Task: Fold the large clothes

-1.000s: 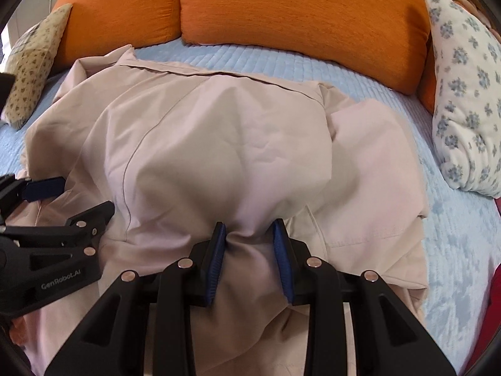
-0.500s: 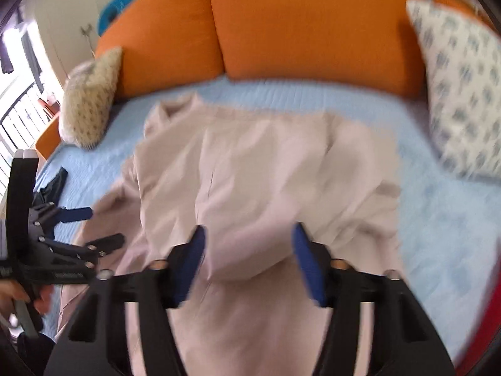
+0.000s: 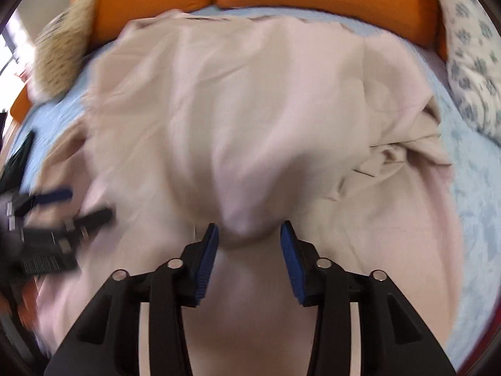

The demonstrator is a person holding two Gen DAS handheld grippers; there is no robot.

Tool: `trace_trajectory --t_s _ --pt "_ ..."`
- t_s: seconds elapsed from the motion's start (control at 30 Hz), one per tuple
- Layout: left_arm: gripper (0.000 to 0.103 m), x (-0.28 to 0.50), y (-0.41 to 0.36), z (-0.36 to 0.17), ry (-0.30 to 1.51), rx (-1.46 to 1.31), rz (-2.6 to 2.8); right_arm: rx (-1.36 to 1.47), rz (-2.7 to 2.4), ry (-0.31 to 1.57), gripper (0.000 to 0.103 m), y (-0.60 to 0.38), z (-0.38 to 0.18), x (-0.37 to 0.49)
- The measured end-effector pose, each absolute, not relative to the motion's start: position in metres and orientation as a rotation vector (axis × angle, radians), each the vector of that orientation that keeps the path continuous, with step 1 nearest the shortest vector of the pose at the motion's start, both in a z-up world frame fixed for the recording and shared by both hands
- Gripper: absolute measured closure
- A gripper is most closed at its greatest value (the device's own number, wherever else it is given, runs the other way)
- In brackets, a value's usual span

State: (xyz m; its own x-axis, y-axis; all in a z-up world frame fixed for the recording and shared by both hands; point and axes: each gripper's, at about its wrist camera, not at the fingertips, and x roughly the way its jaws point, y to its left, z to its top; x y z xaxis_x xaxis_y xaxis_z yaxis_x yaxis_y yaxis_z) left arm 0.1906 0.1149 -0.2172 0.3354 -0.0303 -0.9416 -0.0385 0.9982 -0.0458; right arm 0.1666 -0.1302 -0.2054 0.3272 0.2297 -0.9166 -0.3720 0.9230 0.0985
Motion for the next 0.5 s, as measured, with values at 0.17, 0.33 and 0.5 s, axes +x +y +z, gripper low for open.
trace_trajectory --t_s 0.17,0.33,0.5 --pt "0.007 0.118 0.163 -0.15 1.186 0.121 -0.067 -0.22 0.448 1.174 0.018 -0.2 -0.138 0.103" --pt "0.008 0.037 0.23 -0.168 1.337 0.126 -0.036 -0.194 0.364 1.274 0.018 -0.283 -0.114 0.039" --pt "0.018 0.001 0.281 -0.21 1.484 -0.102 0.007 -0.078 0.322 1.374 0.018 -0.324 -0.124 0.007"
